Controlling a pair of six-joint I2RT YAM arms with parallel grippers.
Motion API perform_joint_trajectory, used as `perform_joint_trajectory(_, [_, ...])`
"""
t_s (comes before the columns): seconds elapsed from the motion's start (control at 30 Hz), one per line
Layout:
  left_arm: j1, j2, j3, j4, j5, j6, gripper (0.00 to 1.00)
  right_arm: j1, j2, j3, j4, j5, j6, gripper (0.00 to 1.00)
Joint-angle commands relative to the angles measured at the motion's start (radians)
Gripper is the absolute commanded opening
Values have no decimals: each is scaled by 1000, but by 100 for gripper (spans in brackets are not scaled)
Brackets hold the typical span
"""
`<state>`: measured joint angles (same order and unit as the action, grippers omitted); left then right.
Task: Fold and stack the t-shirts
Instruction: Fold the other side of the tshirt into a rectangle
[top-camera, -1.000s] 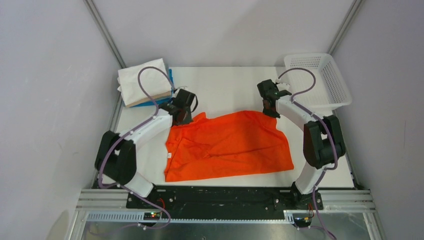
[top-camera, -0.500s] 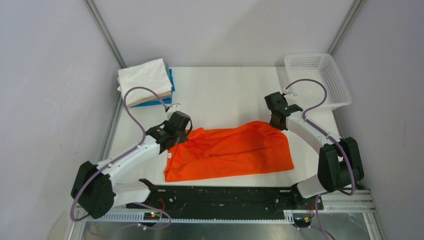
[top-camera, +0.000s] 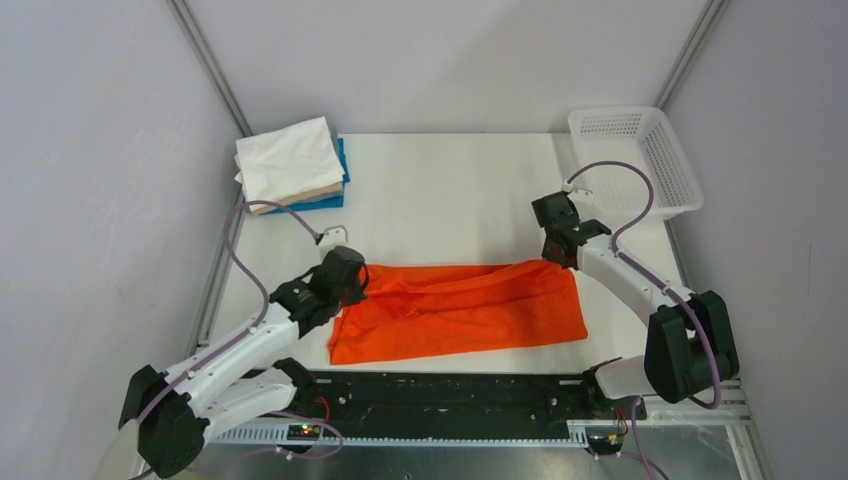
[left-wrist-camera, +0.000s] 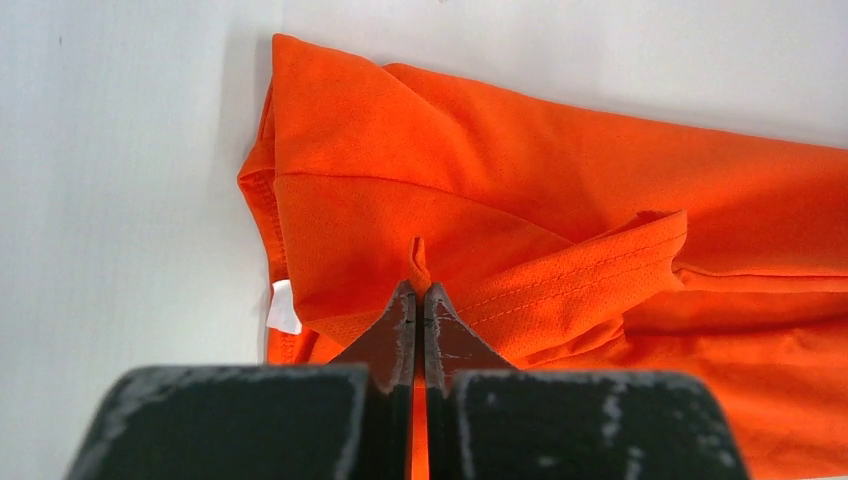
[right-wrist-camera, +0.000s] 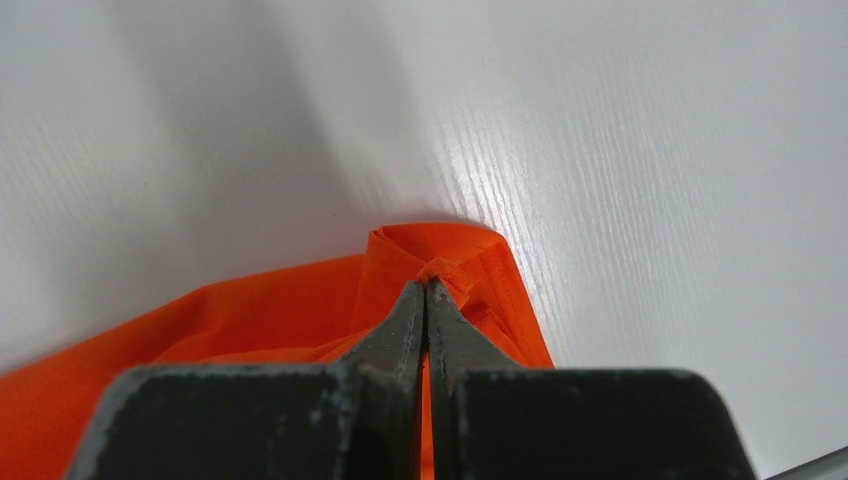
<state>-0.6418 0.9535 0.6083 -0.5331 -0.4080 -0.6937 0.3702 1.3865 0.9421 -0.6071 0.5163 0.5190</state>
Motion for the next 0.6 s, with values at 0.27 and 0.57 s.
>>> perform_joint_trajectory(0.27, [-12,-81,-11,20,-10,-19,0,39,-102,-10,286,71,-336,3])
perform_joint_trajectory(0.57, [-13,-32,29,21,-48,-34,0,-7,-38,-12,487,-59,-542,3])
